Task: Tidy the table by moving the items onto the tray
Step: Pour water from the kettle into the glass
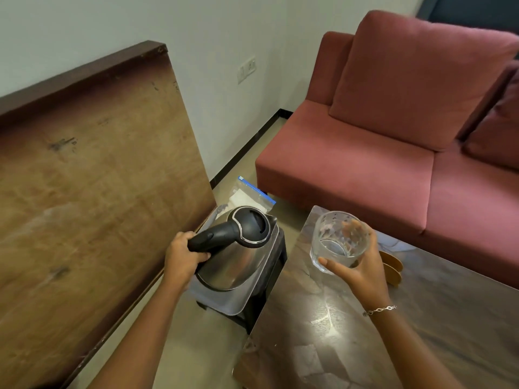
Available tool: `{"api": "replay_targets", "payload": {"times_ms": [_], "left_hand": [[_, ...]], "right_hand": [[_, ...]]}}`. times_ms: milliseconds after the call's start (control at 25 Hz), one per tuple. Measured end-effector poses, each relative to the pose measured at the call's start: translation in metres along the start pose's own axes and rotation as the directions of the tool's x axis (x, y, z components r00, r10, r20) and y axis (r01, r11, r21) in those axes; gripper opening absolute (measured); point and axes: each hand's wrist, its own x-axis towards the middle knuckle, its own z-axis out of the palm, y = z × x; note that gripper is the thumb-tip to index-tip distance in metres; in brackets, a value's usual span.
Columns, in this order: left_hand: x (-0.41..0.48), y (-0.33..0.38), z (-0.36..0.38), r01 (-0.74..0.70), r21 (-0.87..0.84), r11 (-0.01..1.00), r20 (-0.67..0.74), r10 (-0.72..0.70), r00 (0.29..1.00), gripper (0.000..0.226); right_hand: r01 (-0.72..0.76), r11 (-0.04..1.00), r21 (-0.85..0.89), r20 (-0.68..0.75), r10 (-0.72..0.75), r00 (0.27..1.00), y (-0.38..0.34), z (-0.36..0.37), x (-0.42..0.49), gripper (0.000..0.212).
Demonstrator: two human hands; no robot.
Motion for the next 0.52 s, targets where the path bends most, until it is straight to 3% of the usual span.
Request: {"api": "replay_targets", "payload": {"times_ms": [160, 360, 520], "left_hand": [[-0.027, 0.066, 0.003, -0.180, -0.092, 0.979, 0.000, 0.181, 0.983, 0.044], [-0.063, 0.140, 0.020, -0.492, 0.029, 0.870, -0.020, 0.492, 0.870, 0.046], [-0.084, 0.175, 0.041, -0.676, 0.158, 0.719, -0.055, 0.690, 0.721, 0.013]], "right_hand": [[0.005, 1.000, -0.020, -0.019, -0.006, 1.000, 0.001, -0.029, -0.017, 0.092], [-0.019, 1.000, -0.019, -0.053, 0.018, 0.998, 0.007, -0.065, -0.037, 0.094], [-0.026, 0.999, -0.036, -0.067, 0.023, 0.997, 0.011, -0.093, -0.049, 0.093]]}}
